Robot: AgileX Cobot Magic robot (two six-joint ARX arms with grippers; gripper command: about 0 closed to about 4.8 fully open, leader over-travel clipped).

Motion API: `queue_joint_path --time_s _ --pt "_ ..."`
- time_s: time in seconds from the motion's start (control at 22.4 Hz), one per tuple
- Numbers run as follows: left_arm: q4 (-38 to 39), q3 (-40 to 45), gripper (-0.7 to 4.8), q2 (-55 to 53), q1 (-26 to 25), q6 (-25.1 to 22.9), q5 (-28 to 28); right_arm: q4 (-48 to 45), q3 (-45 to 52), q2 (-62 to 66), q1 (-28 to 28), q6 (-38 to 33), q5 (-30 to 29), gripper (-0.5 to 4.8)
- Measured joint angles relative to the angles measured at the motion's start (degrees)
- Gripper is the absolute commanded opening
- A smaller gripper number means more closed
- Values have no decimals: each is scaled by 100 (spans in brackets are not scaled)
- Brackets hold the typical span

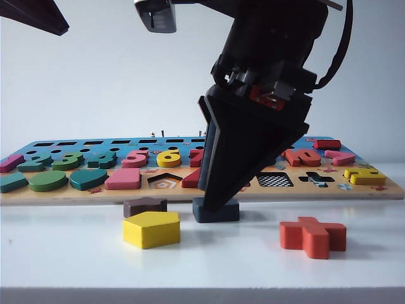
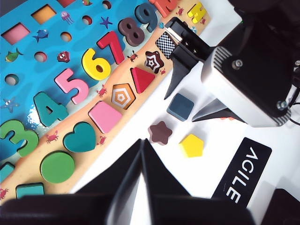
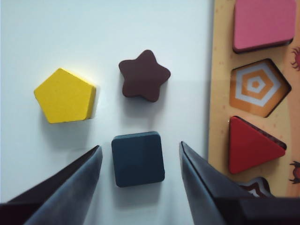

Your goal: Insert the cube into the slot.

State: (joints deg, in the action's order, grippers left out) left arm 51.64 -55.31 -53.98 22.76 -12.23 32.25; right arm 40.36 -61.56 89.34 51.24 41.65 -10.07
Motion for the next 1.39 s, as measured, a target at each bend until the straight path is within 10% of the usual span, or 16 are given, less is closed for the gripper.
queue_joint_path --time_s 1.39 --pt "0 0 17 0 0 0 2 -2 140 -391 2 0 328 125"
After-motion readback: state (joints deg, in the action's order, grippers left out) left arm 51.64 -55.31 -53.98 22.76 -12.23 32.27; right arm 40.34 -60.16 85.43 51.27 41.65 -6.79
